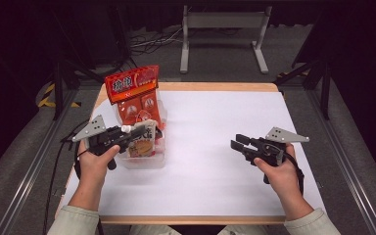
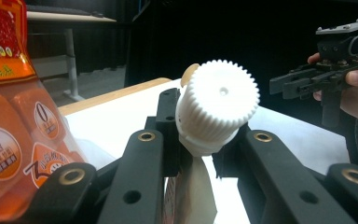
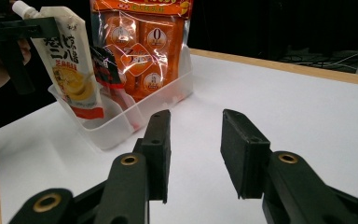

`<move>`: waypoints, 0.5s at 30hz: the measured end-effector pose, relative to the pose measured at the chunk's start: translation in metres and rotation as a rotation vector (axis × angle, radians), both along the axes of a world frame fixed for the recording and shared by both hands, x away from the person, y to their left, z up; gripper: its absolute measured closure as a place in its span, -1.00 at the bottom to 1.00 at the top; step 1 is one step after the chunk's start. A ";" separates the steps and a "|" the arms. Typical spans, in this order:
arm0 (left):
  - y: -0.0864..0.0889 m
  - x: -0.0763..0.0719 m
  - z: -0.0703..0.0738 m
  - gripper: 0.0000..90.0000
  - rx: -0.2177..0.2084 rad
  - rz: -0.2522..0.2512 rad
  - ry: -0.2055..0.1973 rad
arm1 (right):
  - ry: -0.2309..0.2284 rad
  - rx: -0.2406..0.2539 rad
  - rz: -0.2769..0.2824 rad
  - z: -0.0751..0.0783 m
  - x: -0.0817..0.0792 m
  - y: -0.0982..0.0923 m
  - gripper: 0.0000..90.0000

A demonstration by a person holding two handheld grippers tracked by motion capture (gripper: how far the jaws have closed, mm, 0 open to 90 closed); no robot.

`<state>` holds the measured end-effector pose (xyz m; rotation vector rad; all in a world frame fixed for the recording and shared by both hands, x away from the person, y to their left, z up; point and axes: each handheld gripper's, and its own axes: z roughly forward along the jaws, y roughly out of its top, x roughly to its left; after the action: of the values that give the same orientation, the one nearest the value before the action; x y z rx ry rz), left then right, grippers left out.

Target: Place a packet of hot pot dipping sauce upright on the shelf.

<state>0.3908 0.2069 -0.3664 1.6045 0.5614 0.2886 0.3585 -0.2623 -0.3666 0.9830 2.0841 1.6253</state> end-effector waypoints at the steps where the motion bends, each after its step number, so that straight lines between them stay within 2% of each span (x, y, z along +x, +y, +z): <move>1: -0.001 0.000 -0.002 0.69 0.000 0.000 0.005 | 0.002 -0.002 0.000 0.000 0.000 0.000 0.41; 15: -0.003 -0.003 -0.017 0.69 0.020 0.003 0.027 | -0.001 0.012 -0.003 -0.001 0.001 0.000 0.40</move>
<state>0.3876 0.2041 -0.3831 1.6294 0.5836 0.2760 0.3595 -0.2620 -0.3673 0.9892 2.0736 1.6382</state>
